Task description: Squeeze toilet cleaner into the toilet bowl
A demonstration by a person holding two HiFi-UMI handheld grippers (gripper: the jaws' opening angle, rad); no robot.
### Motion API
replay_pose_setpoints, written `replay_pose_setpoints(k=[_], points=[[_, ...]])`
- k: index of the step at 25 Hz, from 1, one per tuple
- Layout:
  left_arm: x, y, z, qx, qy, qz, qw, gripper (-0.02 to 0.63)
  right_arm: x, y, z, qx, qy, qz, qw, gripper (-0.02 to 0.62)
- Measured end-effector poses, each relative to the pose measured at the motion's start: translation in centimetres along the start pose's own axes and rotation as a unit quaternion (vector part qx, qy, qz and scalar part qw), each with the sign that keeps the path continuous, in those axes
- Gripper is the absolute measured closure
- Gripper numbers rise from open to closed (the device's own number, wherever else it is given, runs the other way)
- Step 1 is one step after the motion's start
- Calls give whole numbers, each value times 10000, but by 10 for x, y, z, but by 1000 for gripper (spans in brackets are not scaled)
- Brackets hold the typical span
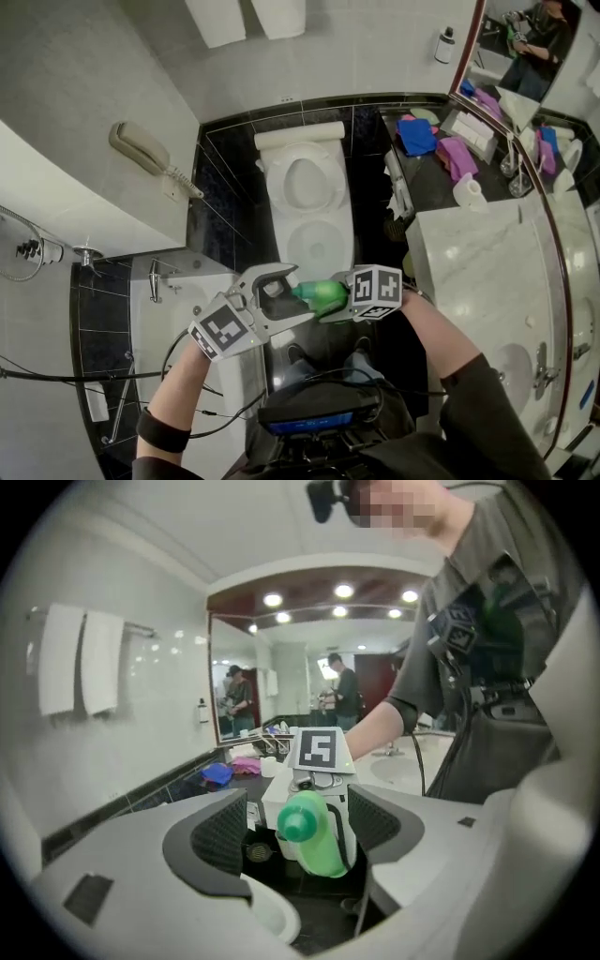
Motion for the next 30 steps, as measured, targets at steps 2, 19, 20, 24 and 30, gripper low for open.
replay_pose_setpoints(k=[2,19,20,24,30], points=[[-2,-7,-7,-844,-57,163,9963,270,0,0,2,-25,-71,-49,10000,405],[4,-28,-22,-2856,-173,155,9581,445,0,3,6,-66,-139,-61,9999,405],[5,-28,-21,-2796,-187,144,9598,466,1,2,7,-78,-147,-62,9998,404],[7,-28,-19,-2486,-224,7,9683,483,-1,0,5,-24,-39,-105,9999,405],[8,-28,-14,-1489,-434,-334,9873,482,1,4,-4,66,242,-73,9997,405]])
Point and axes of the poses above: the fingertips, and each gripper's own axes: x forward along the fingers, z to its right, y out of its top, the point moved 4 cm from there along -x, backward along the fingers, and after that the axes turned 1 degree about -y, right-handed, at the moved point
